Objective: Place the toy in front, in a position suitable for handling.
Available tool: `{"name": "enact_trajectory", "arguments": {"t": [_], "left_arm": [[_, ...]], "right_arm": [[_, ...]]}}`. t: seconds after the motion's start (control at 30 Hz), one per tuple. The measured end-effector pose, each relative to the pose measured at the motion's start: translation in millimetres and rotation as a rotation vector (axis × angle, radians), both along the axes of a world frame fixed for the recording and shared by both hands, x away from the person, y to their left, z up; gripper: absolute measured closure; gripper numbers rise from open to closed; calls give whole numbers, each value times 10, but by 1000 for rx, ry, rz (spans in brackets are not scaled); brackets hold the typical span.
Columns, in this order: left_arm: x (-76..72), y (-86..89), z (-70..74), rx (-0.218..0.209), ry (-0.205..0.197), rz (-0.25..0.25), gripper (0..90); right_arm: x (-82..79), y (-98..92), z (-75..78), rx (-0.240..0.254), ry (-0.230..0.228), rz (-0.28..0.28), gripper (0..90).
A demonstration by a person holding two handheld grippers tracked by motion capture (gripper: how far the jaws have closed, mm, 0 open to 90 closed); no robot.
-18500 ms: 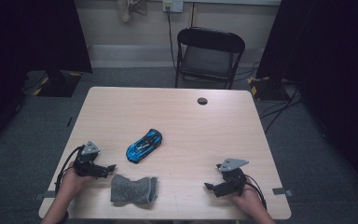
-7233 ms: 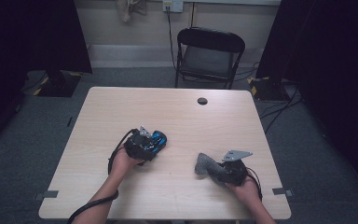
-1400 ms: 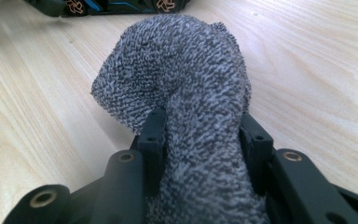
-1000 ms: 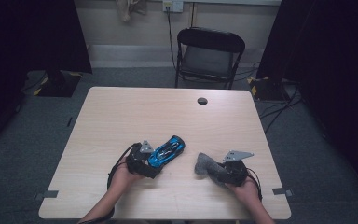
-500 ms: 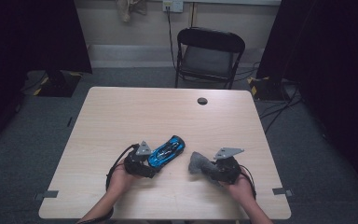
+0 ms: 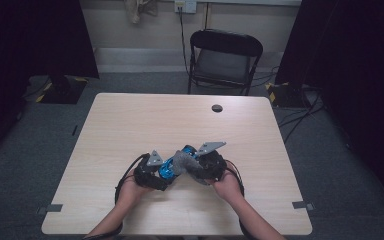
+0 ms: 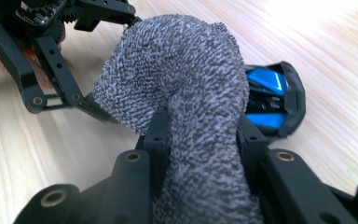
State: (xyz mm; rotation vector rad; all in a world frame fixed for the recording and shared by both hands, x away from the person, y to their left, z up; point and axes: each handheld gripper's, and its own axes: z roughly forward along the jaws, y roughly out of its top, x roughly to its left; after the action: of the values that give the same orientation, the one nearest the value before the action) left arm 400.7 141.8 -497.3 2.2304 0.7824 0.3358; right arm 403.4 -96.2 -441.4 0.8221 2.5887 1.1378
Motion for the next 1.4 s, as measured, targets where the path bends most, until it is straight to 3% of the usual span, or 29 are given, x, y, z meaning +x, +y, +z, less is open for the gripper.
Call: {"name": "enact_trajectory", "arguments": {"t": [0.07,0.13,0.2,0.3,0.5,0.63,0.8,0.97,1.07,1.1,1.2,1.4], "left_arm": [[16,-25,-2,-26,7,-8,151],[28,-57,-15,-5,-13,-14,152],[28,-75,-29,-16,-9,-19,163],[52,-66,-27,-40,3,-15,252],[39,-53,-35,-30,-20,-19,254],[33,-54,-35,-29,-18,-13,254],[33,-54,-35,-30,-18,-13,254],[33,-54,-35,-30,-18,-13,254],[35,-54,-36,-31,-20,-14,254],[33,-54,-35,-30,-18,-13,254],[34,-54,-36,-31,-20,-14,254],[32,-54,-35,-29,-18,-11,255]], "right_arm": [[22,35,1,-1,6,3,653],[44,73,-7,-6,10,10,653],[53,111,-13,-13,10,15,653],[67,184,-28,-17,16,28,652],[83,397,-69,-24,30,67,650],[92,544,-161,-62,23,93,609],[94,536,-137,-48,14,95,482],[111,518,-131,0,31,103,468],[106,545,-138,13,27,96,613],[112,566,-177,24,51,101,671],[117,573,-202,27,55,97,707],[119,614,-164,-37,36,104,734]]}}
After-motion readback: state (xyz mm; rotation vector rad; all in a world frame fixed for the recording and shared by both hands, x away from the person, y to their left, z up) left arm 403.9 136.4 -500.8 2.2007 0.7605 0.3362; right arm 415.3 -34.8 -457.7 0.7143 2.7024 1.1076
